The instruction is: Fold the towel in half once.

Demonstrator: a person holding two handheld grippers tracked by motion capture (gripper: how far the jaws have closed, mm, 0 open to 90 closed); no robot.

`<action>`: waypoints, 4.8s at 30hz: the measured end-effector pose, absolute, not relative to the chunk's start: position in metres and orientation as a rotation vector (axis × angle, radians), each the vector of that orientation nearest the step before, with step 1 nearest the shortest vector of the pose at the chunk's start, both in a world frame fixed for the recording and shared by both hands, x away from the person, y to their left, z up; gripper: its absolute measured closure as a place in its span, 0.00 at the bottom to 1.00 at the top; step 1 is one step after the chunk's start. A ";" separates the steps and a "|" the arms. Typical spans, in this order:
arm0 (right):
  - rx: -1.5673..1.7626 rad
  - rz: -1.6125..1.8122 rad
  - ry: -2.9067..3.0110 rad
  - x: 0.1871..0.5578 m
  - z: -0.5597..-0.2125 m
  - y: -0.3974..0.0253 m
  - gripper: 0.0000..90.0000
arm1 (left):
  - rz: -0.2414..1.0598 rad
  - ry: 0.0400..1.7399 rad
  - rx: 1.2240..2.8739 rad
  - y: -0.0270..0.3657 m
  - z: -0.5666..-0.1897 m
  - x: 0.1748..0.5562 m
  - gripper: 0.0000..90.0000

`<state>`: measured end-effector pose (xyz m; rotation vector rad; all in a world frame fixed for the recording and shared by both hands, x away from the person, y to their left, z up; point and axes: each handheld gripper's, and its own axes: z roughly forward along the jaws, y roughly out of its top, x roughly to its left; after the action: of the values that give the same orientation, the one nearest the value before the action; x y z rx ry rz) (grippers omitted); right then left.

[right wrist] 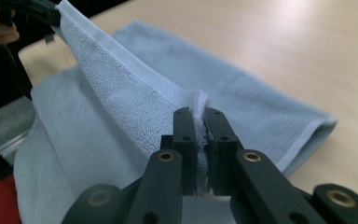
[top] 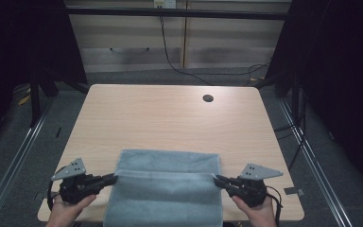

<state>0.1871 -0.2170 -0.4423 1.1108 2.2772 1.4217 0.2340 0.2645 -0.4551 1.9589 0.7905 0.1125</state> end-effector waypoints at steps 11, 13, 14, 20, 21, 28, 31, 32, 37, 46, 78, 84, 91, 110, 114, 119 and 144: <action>1.203 1.198 2.481 0.188 -0.496 -0.200 0.94 | 0.055 0.831 2.130 0.254 -0.499 0.234 0.95; 1.211 1.196 2.476 0.191 -0.498 -0.201 0.94 | 0.062 0.834 2.121 0.251 -0.500 0.240 0.95; 1.227 1.205 2.463 0.199 -0.500 -0.203 0.94 | 0.069 0.835 2.120 0.250 -0.501 0.243 0.95; 1.237 1.184 2.420 0.228 -0.502 -0.205 0.94 | 0.075 0.871 2.090 0.249 -0.504 0.273 0.96; 1.248 1.172 2.412 0.235 -0.501 -0.205 0.94 | 0.087 0.874 2.090 0.247 -0.504 0.280 0.96; 1.289 1.112 2.352 0.290 -0.502 -0.201 0.94 | 0.147 0.908 2.104 0.237 -0.503 0.333 0.96; 1.317 1.105 2.323 0.309 -0.503 -0.201 0.94 | 0.168 0.947 2.090 0.231 -0.504 0.350 0.96; 1.315 1.110 2.311 0.316 -0.504 -0.201 0.94 | 0.169 0.955 2.074 0.230 -0.505 0.354 0.96; 1.343 1.061 2.286 0.342 -0.503 -0.198 0.94 | 0.166 1.000 2.037 0.227 -0.507 0.378 0.96; 1.407 1.075 2.206 0.379 -0.507 -0.201 0.94 | 0.213 1.058 2.004 0.218 -0.509 0.408 0.96; 1.210 1.446 1.951 0.341 -0.389 -0.229 0.94 | 0.225 0.823 1.714 0.247 -0.389 0.377 0.96; 1.122 1.536 1.933 0.297 -0.363 -0.236 0.94 | 0.236 0.722 1.698 0.254 -0.362 0.339 0.96; 1.024 1.595 1.965 0.242 -0.348 -0.239 0.94 | 0.212 0.628 1.668 0.270 -0.350 0.286 0.95; 1.196 1.409 2.292 0.145 -0.466 -0.228 0.79 | -0.084 0.700 1.890 0.290 -0.465 0.208 0.89; 1.218 1.472 2.299 0.133 -0.470 -0.232 0.74 | -0.132 0.639 1.906 0.294 -0.472 0.198 0.80; 1.213 1.488 2.279 0.140 -0.464 -0.232 0.69 | -0.094 0.662 1.925 0.287 -0.472 0.208 0.71; 1.137 1.403 2.534 0.144 -0.484 -0.211 0.77 | -0.237 0.536 2.052 0.259 -0.480 0.208 0.69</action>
<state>0.1441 -0.2110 -0.4839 1.1373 2.5343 1.4026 0.2077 0.2589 -0.4805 2.0525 0.5364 -0.2370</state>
